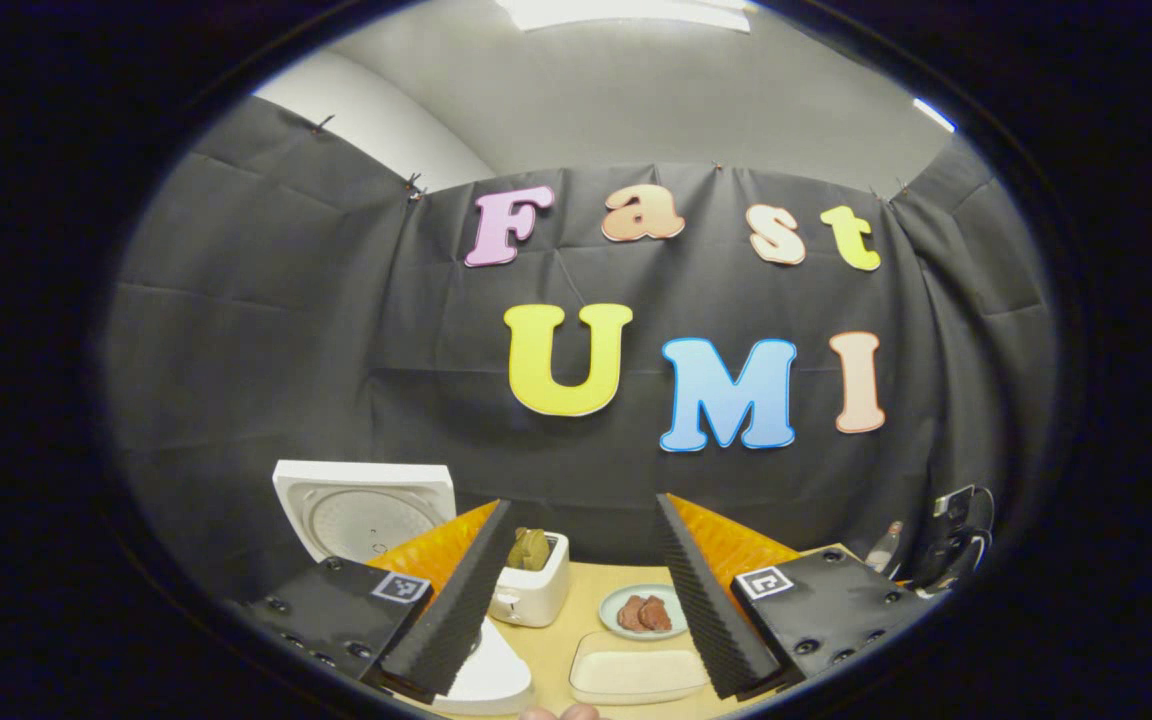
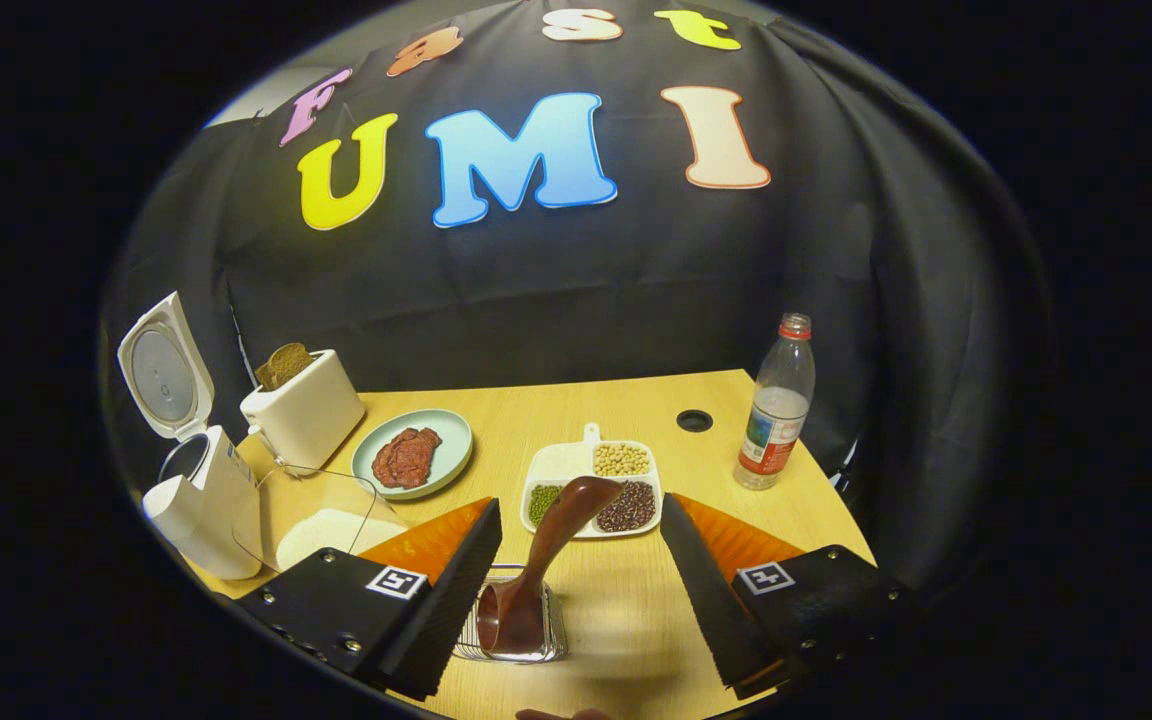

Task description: Close the left gripper, press the button to open the rice cooker; take a wooden spoon from the chopstick holder with the right hand, scoop a spoonful of rice and pour it into the rice cooker, then put the wooden spoon back into the chopstick holder.

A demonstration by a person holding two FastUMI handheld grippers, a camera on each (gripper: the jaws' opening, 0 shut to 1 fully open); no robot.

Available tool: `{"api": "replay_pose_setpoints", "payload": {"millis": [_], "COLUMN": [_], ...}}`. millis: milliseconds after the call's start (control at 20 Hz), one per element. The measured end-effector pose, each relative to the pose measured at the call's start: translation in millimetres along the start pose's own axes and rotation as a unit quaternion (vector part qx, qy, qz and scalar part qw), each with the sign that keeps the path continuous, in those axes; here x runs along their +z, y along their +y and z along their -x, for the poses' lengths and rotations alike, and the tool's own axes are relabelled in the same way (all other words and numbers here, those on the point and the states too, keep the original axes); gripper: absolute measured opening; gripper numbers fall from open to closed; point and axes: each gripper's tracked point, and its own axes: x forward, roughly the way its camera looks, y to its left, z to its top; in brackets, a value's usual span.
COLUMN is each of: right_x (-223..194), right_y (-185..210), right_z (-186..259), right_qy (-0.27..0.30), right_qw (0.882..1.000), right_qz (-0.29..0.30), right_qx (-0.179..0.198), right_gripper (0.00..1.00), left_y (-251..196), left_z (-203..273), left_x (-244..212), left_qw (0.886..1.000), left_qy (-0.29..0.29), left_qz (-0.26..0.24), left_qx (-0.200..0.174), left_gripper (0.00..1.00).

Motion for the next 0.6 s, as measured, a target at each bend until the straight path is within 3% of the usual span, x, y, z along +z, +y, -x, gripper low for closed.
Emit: {"api": "replay_pose_setpoints", "payload": {"millis": [150,200,400,450,500,550,600], "right_x": [-13,-18,-22,-24,-30,-34,-33], "right_y": [5,7,7,10,13,14,12], "right_z": [-21,-28,-34,-35,-38,-36,-36], "right_qy": [0.024,0.032,0.039,0.044,0.051,0.059,0.057], "right_qw": [1.0,0.999,0.999,0.998,0.998,0.997,0.998], "right_qz": [-0.011,-0.017,-0.021,-0.024,-0.026,-0.024,-0.024], "right_qx": [0.012,0.016,0.023,0.03,0.038,0.038,0.032], "right_gripper": [0.94,0.97,0.96,0.89,0.78,0.71,0.51], "left_y": [9,11,24,27,29,31,33], "left_z": [5,8,18,21,22,23,23], "left_x": [5,8,15,16,15,13,10], "left_qw": [1.0,1.0,0.999,0.999,0.999,0.999,0.999], "left_qy": [-0.003,-0.005,-0.014,-0.017,-0.016,-0.014,-0.012], "left_qz": [-0.013,-0.011,-0.011,-0.01,-0.007,-0.005,-0.002], "left_qx": [0.018,0.021,0.035,0.038,0.039,0.042,0.043], "left_gripper": [0.95,0.95,0.95,0.91,0.99,0.99,0.99]}}
